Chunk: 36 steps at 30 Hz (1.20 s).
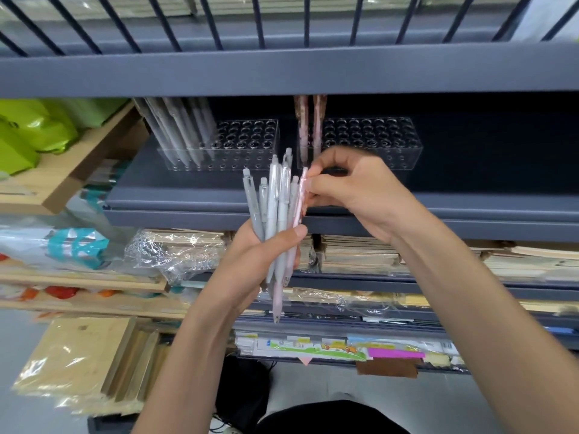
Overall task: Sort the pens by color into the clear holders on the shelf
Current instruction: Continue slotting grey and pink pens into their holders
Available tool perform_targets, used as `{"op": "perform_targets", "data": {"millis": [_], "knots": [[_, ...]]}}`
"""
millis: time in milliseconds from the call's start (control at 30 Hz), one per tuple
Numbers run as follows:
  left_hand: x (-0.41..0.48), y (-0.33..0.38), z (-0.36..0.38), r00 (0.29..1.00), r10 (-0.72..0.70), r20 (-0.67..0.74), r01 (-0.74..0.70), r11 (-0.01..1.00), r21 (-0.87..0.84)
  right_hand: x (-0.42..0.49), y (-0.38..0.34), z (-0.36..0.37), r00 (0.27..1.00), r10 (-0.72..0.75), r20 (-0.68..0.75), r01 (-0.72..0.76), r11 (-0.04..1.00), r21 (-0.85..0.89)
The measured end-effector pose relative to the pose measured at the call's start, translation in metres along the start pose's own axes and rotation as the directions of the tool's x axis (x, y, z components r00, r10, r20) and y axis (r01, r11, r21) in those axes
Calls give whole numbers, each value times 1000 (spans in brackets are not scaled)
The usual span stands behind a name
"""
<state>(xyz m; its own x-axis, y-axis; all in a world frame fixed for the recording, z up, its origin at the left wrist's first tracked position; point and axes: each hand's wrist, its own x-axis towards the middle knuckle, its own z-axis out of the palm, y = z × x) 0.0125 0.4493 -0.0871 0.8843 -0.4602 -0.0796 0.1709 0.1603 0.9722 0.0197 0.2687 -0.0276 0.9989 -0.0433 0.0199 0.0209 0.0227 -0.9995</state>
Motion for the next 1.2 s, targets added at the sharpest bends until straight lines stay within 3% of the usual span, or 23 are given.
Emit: {"op": "perform_targets", "data": {"millis": [267, 367, 433, 500, 600, 733, 833, 933, 1067, 1200], "knots": [[-4, 1, -1, 999, 2, -44, -1, 1000, 28, -1, 11, -16, 986, 14, -169, 30, 965, 259], [-4, 0, 3, 998, 13, -60, -14, 1000, -26, -9, 18, -18, 999, 38, 1, -37, 954, 298], [-3, -1, 4, 999, 21, -50, -23, 999, -42, -14, 18, -21, 992, 40, 117, -61, 981, 183], [-1, -3, 6, 999, 20, -43, -22, 999, -30, -15, 14, -24, 993, 5, 119, -18, 994, 105], [0, -6, 8, 999, 10, -53, -14, 997, -78, -9, 3, -35, 988, -110, -111, 128, 978, 167], [0, -8, 6, 998, 6, -60, -13, 993, -120, 17, -16, -58, 834, -216, -508, 359, 912, 202], [2, -10, 7, 997, 14, -82, -24, 992, -128, 37, -19, -62, 787, -247, -565, 367, 924, 108], [2, -10, 7, 995, 19, -98, -32, 990, -137, 50, -15, -58, 777, -335, -532, 274, 942, -193], [-1, -10, 4, 994, 25, -110, -40, 990, -137, 64, -17, -50, 812, -428, -397, 195, 839, -508], [-7, -7, -1, 991, 39, -132, -57, 989, -137, 66, -25, -42, 841, -412, -350, 176, 821, -544]]}}
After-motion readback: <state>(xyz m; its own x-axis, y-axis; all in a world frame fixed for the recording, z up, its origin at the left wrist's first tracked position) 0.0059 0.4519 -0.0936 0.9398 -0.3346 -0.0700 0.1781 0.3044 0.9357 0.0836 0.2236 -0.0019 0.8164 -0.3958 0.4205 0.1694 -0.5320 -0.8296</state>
